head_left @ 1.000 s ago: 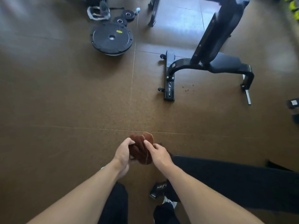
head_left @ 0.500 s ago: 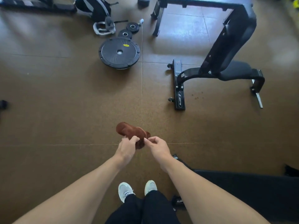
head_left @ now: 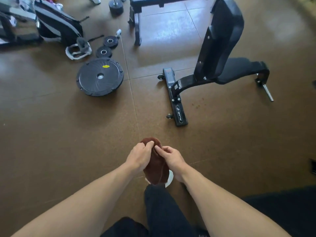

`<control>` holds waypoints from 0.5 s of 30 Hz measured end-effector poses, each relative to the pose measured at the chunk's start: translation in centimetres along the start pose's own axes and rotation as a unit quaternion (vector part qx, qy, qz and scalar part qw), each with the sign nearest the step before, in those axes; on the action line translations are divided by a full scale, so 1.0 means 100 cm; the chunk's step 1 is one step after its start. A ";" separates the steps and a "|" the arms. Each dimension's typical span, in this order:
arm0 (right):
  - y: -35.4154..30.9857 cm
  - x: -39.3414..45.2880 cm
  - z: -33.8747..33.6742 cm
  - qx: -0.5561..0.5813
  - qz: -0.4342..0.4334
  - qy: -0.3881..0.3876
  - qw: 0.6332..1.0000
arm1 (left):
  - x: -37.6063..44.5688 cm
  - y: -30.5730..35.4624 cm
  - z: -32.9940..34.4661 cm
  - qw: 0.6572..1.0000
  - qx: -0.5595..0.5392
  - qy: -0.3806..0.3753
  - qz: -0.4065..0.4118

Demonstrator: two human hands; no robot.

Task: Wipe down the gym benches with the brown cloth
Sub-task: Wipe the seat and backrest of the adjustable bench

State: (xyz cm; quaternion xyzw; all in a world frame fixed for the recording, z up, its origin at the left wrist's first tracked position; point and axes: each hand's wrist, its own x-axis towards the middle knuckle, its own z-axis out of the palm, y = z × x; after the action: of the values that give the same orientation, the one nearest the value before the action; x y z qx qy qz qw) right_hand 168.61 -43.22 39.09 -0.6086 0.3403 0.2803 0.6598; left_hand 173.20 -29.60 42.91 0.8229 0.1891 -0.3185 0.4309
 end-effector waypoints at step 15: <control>-0.166 0.112 -0.190 0.173 0.047 0.292 0.940 | 0.135 0.241 0.105 0.989 0.026 -0.109 -0.092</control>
State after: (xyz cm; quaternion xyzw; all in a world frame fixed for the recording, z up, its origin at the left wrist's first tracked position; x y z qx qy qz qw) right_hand 186.44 -64.30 39.91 -0.5235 0.5894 0.0582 0.6125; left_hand 193.32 -51.21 43.32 0.7731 0.2077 -0.4497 0.3962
